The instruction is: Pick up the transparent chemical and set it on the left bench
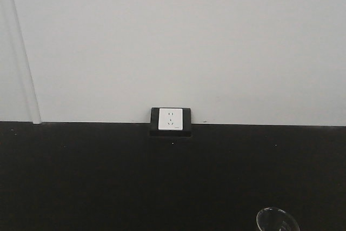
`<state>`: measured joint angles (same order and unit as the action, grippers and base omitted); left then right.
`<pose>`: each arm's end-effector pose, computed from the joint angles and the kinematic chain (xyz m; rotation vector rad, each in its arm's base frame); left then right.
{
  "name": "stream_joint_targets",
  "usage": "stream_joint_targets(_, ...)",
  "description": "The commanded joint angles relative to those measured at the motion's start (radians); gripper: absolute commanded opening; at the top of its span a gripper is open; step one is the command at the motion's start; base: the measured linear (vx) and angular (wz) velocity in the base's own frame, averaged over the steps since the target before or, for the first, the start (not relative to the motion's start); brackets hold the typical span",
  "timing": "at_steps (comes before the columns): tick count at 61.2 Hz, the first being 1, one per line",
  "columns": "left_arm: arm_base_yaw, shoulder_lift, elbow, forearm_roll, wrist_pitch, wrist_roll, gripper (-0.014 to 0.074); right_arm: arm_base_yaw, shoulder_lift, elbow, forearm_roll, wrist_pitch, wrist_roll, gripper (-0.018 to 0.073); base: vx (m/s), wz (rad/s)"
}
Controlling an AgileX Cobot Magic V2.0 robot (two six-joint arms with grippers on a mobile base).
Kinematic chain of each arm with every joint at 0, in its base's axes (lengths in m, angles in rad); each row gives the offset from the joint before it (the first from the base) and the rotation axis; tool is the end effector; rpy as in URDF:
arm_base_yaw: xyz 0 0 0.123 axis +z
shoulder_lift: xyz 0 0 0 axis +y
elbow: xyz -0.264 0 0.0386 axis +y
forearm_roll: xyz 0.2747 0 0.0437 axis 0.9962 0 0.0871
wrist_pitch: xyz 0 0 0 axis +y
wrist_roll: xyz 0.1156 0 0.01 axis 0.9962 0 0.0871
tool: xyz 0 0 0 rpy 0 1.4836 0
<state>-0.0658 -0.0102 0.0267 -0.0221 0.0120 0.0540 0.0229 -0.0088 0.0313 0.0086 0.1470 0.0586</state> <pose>0.1266 -0.0084 0.2048 0.0741 1.5103 -0.0274 0.1269 0.0031 0.1871 0.0356 1.6532 0.0695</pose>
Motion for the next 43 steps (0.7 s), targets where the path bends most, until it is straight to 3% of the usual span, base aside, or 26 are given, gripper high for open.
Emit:
stream_joint_targets(1, -0.002, -0.019, 0.016, -0.001, -0.078, -0.008, -0.0003, -0.005, -0.013, 0.006, -0.009, -0.087, -0.001, -0.0008, 0.00, 0.00)
stream_joint_targets(25, -0.002, -0.019, 0.016, -0.001, -0.078, -0.008, -0.0003, -0.005, 0.007, -0.084, 0.002, -0.249, -0.003, -0.0008, 0.00, 0.00)
stream_joint_targets(43, -0.002, -0.019, 0.016, -0.001, -0.078, -0.008, -0.0003, -0.005, 0.387, -0.338, -0.015, -0.370, -0.038, -0.0008, 0.00, 0.00)
